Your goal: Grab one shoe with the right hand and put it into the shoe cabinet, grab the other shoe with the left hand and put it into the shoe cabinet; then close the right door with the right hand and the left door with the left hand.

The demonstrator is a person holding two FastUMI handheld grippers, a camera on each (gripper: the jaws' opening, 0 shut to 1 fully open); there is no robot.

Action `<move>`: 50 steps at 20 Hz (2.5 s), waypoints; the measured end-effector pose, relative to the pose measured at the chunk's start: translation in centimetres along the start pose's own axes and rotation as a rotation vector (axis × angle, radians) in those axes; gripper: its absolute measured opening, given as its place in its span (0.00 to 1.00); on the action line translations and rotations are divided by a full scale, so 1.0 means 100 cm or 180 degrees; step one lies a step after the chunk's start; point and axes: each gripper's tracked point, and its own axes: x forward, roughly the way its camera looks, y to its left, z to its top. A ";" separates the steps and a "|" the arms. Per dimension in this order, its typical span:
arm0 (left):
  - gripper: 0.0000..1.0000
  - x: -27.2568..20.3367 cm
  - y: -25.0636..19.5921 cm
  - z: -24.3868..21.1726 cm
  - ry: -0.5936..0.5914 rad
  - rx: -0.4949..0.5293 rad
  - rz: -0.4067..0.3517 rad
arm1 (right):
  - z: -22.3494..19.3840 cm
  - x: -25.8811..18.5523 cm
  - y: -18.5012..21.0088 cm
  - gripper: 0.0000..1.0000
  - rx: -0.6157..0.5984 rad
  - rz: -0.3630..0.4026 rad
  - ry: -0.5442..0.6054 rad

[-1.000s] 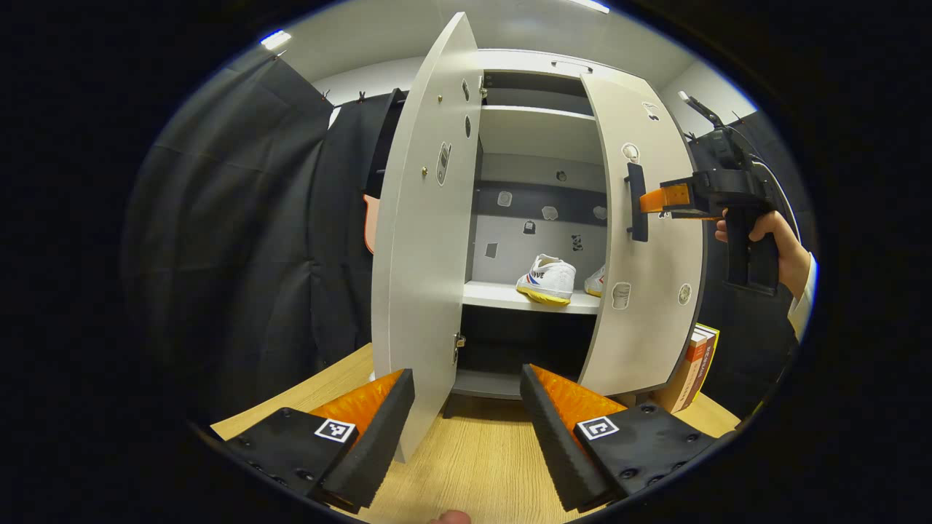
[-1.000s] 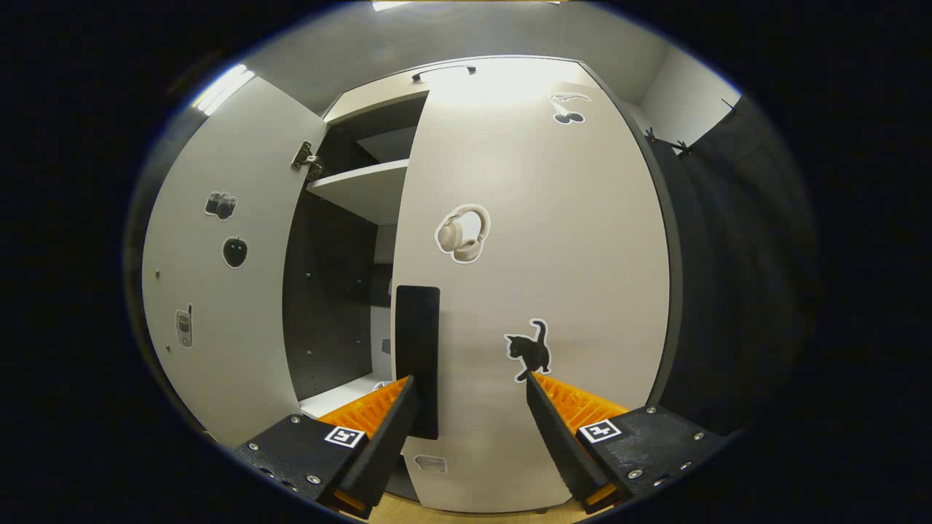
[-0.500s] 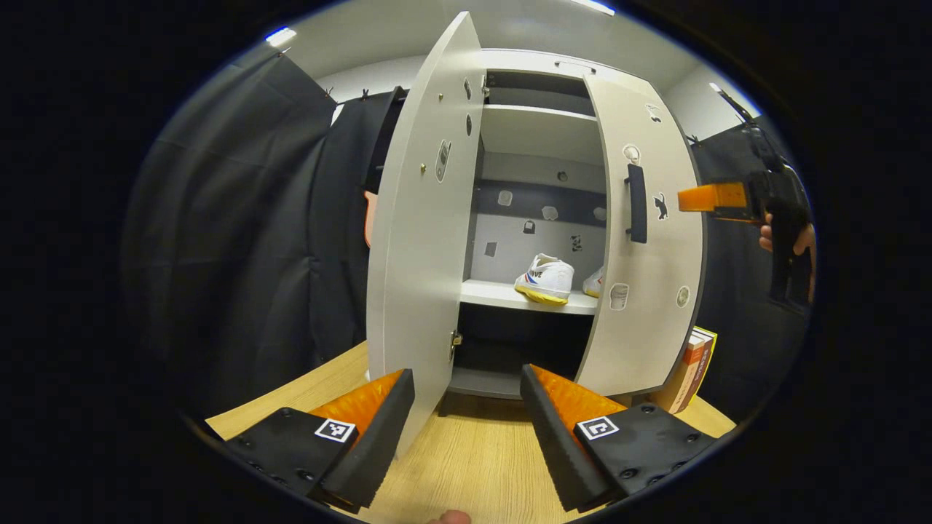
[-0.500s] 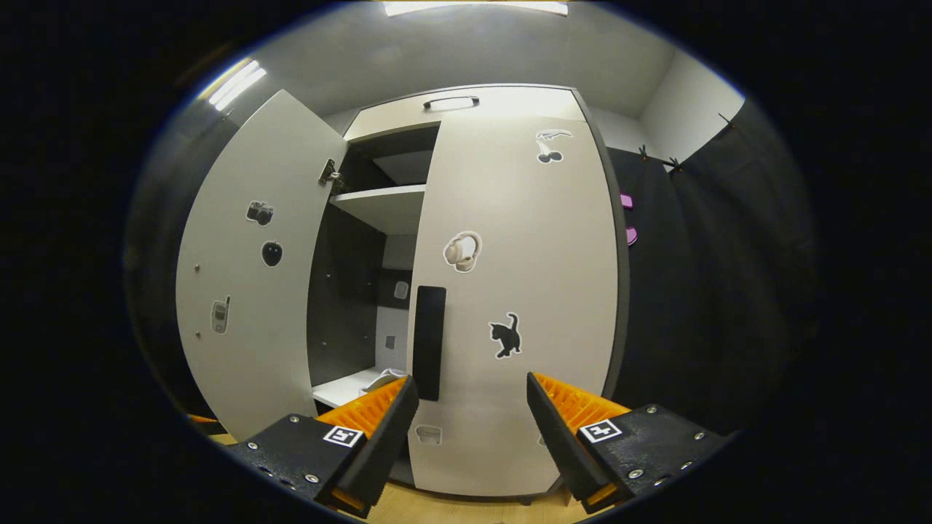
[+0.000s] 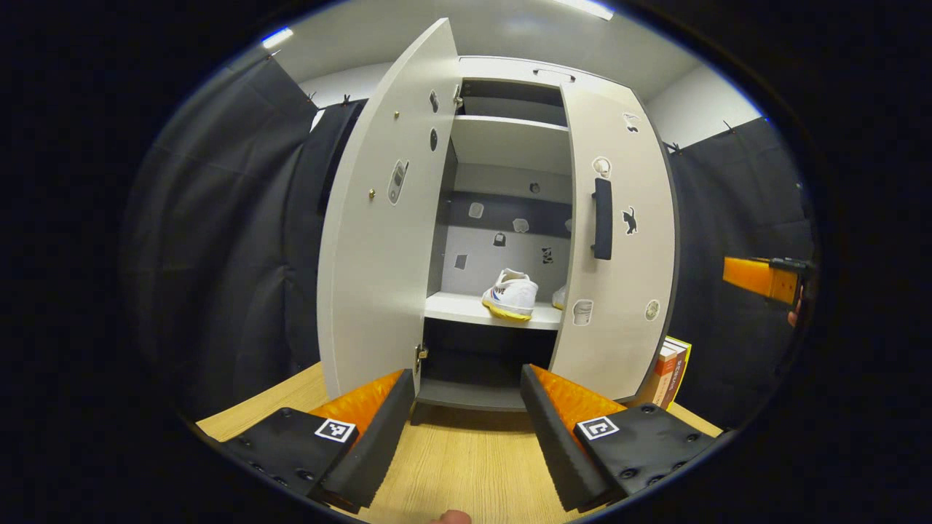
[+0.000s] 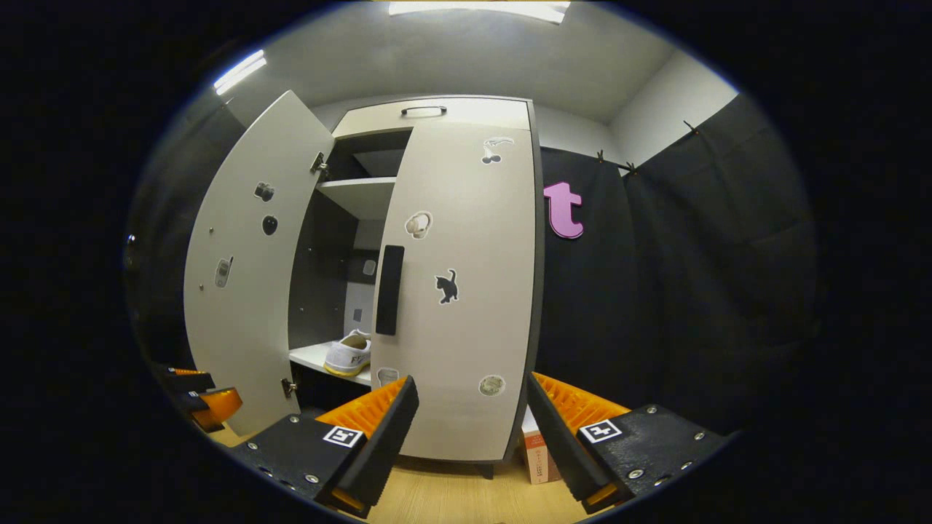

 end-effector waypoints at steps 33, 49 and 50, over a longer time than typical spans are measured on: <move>0.90 0.044 0.199 0.188 -0.0671 0.0120 0.0882 | -0.027 -0.013 -0.018 0.92 0.0294 -0.0104 0.0052; 0.90 0.045 0.121 0.183 -0.0591 0.0133 0.0357 | -0.021 -0.015 -0.017 0.92 0.0319 -0.0095 0.0058; 0.90 0.047 0.113 0.182 -0.0584 0.0121 0.0294 | -0.022 -0.015 -0.018 0.92 0.0314 -0.0115 0.0058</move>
